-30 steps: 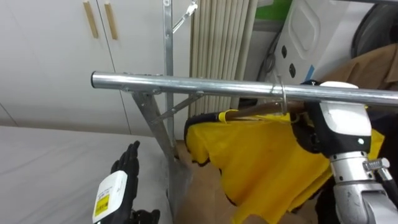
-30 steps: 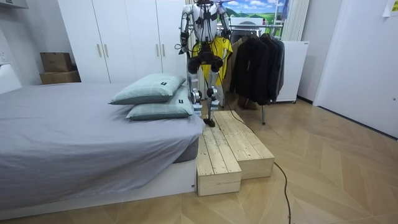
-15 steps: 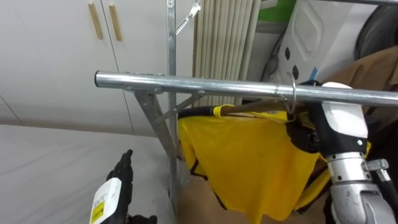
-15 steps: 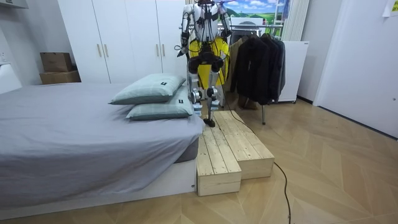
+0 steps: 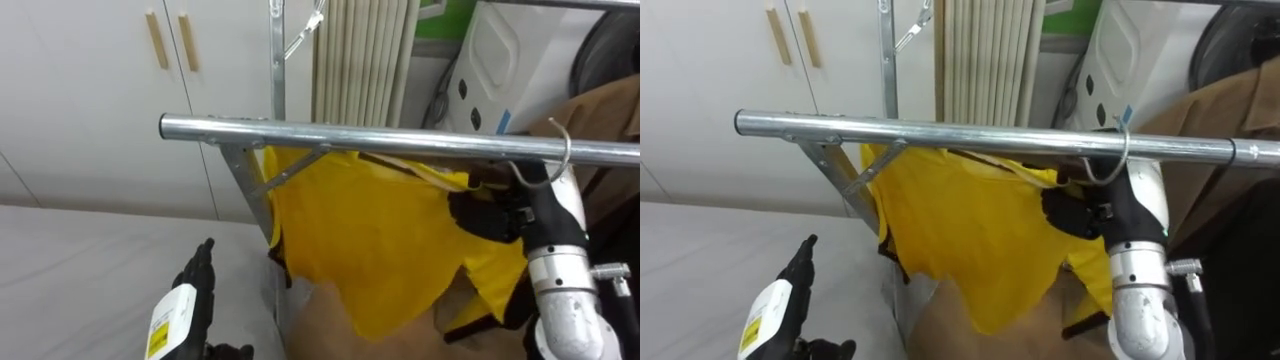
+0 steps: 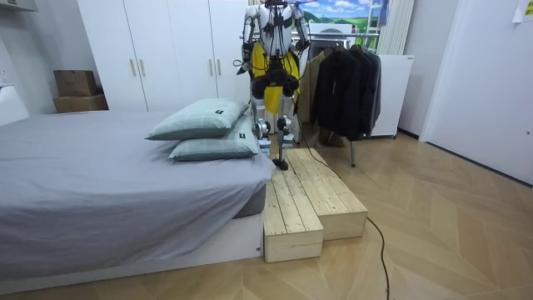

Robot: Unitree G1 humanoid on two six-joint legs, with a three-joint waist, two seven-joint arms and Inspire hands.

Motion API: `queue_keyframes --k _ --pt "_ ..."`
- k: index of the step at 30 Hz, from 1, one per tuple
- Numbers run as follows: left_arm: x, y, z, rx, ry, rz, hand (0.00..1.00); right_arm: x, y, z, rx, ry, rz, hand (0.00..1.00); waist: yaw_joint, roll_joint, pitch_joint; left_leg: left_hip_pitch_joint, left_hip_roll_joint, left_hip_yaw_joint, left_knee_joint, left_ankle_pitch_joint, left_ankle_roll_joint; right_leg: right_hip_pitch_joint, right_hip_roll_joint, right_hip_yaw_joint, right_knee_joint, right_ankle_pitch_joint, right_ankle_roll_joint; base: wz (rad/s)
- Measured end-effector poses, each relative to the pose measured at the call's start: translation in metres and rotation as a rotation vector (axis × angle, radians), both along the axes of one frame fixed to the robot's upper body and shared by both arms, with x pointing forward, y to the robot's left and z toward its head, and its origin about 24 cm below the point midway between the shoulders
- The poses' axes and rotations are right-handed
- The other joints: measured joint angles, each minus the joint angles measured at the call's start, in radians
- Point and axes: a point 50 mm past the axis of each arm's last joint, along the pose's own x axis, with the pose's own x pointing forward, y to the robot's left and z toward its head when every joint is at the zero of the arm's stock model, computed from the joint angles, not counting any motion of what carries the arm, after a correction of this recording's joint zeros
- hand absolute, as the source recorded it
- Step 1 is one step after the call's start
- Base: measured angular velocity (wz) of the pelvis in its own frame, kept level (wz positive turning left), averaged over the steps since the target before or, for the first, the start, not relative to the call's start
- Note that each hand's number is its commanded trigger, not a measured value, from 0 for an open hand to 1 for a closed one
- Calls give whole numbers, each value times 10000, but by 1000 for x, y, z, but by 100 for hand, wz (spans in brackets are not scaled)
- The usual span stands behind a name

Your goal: Hang clothes

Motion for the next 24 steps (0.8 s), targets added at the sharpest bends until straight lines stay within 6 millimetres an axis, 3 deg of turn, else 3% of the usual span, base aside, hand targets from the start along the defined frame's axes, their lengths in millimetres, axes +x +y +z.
queue_keyframes --k 5,12,16,19,24 --pt "0 0 0 -1 13 12 0 0 -4 -6 773 441 42 100 -47 122 1 72 -18 -185 -28 0 1 142 -47 -101 -121 8 8 9" --pt "0 -3 -2 -102 159 9 0 2 -10 -25 1117 1670 156 100 -10 109 7 185 -34 -225 -72 1 2 257 -53 -82 -130 4 11 0" --pt "0 -3 -2 -96 156 35 0 2 -13 -31 1035 2267 343 100 -15 69 27 166 -54 -335 -72 1 3 256 -62 -83 -140 -5 21 0" --pt "1 -1 -1 -69 121 125 0 2 -15 -31 1053 2324 412 100 2 -83 73 153 -59 -387 -73 3 4 237 -67 -109 -148 -14 31 1" --pt "1 1 0 598 149 -149 0 7 -20 -31 953 2524 447 100 2 -209 23 141 -64 -414 -74 3 5 257 -75 -126 -229 -10 32 0"
